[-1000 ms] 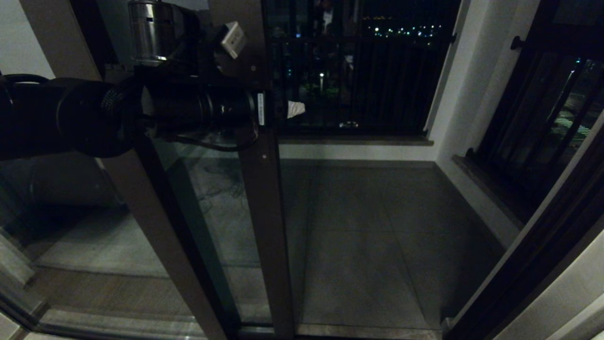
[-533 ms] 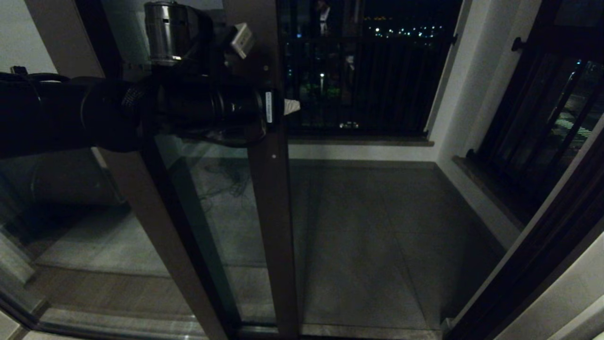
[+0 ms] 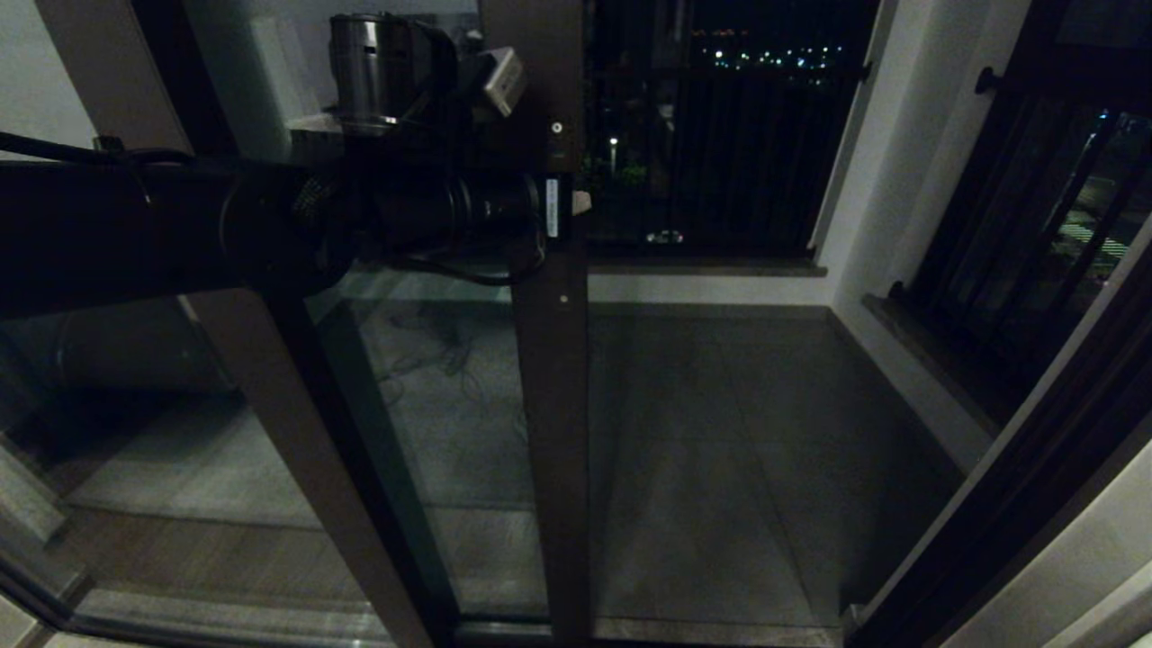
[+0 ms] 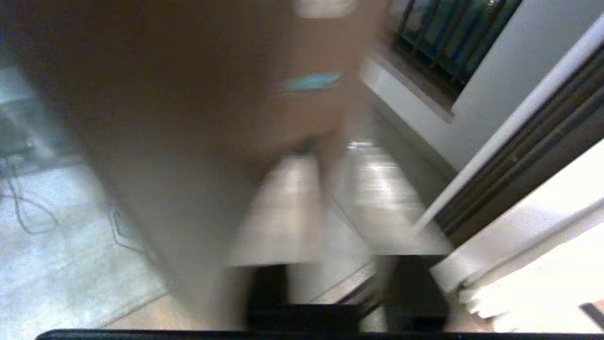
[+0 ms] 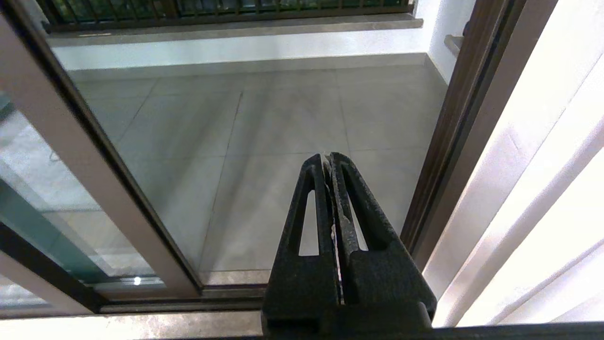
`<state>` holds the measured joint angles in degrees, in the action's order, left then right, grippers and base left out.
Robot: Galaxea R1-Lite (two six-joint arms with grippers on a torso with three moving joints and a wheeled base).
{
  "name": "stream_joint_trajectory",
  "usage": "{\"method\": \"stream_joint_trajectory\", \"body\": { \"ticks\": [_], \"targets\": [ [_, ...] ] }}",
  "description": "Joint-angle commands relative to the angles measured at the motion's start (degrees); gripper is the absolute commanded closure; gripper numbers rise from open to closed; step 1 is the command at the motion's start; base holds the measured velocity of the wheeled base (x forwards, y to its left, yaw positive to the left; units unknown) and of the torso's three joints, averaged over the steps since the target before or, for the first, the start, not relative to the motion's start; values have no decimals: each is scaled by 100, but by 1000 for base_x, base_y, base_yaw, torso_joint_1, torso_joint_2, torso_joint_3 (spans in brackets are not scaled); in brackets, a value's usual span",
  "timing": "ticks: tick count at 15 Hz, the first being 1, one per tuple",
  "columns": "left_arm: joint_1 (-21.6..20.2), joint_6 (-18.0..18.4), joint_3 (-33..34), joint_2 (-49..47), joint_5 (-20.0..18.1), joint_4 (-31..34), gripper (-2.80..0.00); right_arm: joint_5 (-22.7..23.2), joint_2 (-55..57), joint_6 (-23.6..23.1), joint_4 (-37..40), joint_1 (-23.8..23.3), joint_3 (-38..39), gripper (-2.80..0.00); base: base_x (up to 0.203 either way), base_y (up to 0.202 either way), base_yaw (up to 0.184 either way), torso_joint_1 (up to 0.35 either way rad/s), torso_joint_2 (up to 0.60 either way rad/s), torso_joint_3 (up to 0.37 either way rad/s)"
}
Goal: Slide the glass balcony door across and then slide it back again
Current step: Close the slid door
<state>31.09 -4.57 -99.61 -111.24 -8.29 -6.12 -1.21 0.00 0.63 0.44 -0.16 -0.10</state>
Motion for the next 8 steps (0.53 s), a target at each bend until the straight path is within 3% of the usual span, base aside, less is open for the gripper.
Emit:
{"method": "stream_joint_trajectory", "body": {
  "ticks": [1, 8],
  "targets": [
    [123, -17, -37, -66, 8, 49, 0, -2, 0, 4, 0, -2, 1, 0, 0, 0, 0, 0, 0, 0],
    [687, -18, -138, -4, 209, 57, 0, -2, 0, 7, 0, -2, 1, 0, 0, 0, 0, 0, 0, 0]
  ]
}}
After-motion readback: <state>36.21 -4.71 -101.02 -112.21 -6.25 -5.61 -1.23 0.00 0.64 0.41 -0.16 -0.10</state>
